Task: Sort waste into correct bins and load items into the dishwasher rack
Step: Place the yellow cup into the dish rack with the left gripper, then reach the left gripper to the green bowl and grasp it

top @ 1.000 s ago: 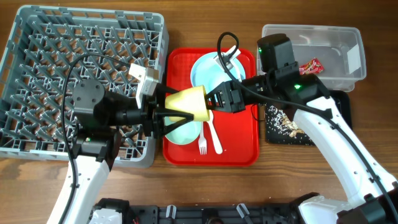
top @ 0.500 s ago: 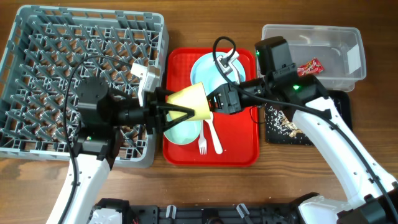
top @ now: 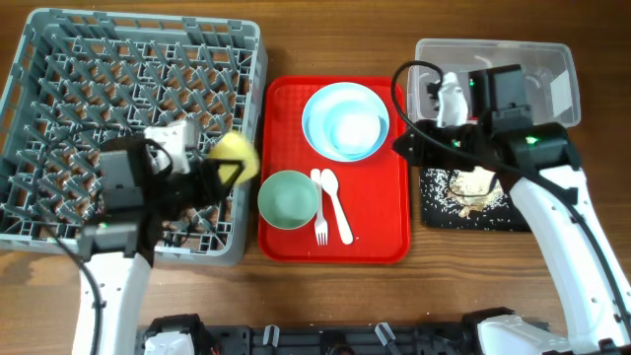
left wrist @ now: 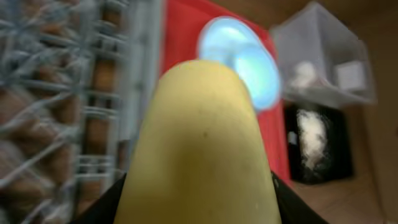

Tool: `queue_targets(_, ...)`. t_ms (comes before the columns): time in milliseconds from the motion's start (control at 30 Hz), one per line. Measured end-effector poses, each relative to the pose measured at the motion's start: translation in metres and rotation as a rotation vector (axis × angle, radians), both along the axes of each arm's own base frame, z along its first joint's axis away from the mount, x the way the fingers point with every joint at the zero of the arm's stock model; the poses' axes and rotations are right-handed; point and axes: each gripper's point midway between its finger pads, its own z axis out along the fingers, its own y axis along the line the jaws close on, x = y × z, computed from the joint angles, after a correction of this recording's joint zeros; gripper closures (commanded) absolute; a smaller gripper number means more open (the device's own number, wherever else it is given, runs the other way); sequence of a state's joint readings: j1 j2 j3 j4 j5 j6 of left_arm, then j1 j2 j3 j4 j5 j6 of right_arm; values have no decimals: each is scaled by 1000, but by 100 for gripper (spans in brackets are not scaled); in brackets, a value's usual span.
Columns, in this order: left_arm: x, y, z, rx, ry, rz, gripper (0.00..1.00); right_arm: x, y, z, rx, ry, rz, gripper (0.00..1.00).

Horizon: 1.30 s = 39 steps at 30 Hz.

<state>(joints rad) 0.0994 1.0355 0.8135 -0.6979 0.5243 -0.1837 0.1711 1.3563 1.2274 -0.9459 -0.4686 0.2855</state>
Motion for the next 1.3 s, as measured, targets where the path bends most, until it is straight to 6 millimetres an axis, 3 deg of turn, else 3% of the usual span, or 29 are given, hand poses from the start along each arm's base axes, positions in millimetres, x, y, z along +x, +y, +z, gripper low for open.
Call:
queue_targets(100,-5,42,26,143,53,155,96,0,-8,-5,-51,3,-13,73)
queue_targets(200,-8,66,42,242,53,241,96,0,-10,-6,-68,-2,-12,72)
queue_targets(333,-24,88,7,359,247,295,96,-2,-11,-8,-74,9,-14,72)
queue_targets(567,-19,96,-42,393,456,272,96,-5,-13,-10,-84,26,-17,72)
queue_targets(600,-19,98,-49,401,485,269,91,-6,-13,-10,-84,27,-17,72)
queue_targets(633,-19,99,-54,403,506,265,72,-6,-13,-10,-85,28,-17,72)
queue_targets(700,-20,100,-65,408,551,257,2,-7,-14,-11,-86,33,-17,72)
queue_targets(767,-20,100,-73,413,582,243,0,-8,-14,-11,-87,39,-17,71)
queue_targets(800,-20,100,-76,413,593,241,0,-8,-14,-12,-87,40,-17,66)
queue_targets(900,-20,100,-77,413,596,241,0,-8,-14,-12,-92,38,-15,20)
queue_targets(933,-20,100,-77,413,595,241,0,-8,-14,-12,-91,38,-14,17)
queue_targets(1033,-13,97,-70,391,572,238,0,-8,-14,-12,-90,37,-14,11)
queue_targets(1100,-1,89,-55,340,505,229,0,-7,-14,-11,-90,33,-14,11)
queue_targets(1200,18,66,-15,224,328,186,0,-7,-14,-11,-90,32,-14,11)
queue_targets(1233,18,49,1,196,264,140,0,-7,-14,-11,-90,31,-14,10)
queue_targets(1300,14,25,16,184,207,68,0,-7,-14,-11,-90,31,-14,10)
